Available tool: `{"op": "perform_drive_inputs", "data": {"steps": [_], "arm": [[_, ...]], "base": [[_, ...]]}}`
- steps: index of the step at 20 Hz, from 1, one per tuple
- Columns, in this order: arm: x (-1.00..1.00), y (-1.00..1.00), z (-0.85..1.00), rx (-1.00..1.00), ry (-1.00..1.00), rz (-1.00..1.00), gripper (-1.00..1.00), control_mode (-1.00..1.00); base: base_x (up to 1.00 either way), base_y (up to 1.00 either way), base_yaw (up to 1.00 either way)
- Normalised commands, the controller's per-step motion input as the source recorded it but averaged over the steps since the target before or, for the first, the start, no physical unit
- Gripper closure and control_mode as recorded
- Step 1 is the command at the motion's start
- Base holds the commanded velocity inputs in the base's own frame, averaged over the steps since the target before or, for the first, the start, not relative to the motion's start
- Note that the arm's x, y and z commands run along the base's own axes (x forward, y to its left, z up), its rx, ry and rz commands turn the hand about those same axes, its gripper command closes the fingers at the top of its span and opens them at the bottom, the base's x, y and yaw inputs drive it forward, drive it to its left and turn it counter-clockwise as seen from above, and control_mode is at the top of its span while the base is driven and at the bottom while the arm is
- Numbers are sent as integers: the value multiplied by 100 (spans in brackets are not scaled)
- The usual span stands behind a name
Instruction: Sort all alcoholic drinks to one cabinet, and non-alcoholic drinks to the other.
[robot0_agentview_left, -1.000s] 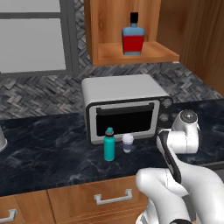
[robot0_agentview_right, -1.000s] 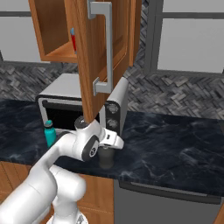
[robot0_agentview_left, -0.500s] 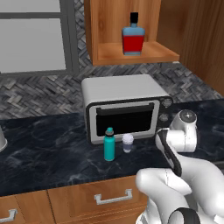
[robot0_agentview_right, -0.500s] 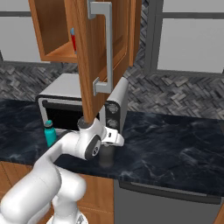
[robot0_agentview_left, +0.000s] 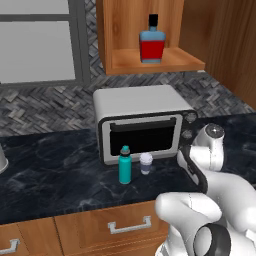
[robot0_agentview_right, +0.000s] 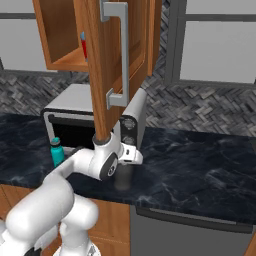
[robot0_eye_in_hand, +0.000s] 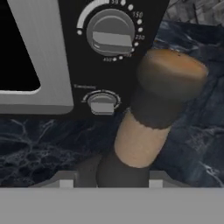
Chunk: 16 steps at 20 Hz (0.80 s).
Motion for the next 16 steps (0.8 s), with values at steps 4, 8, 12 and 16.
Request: {"op": "perform_drive_inputs", "data": {"steps": [4,8,12,16], "arm": [[0,5,19,0,0,0,100,-100],[-24,17,54,0,0,0,100,-100],[-42,23,83,0,-2,0,100,-100],[-39,20,68,0,-18,-1,100,-100]], "base": [[0,0,0],[0,0,0],[0,0,0],[0,0,0]]}}
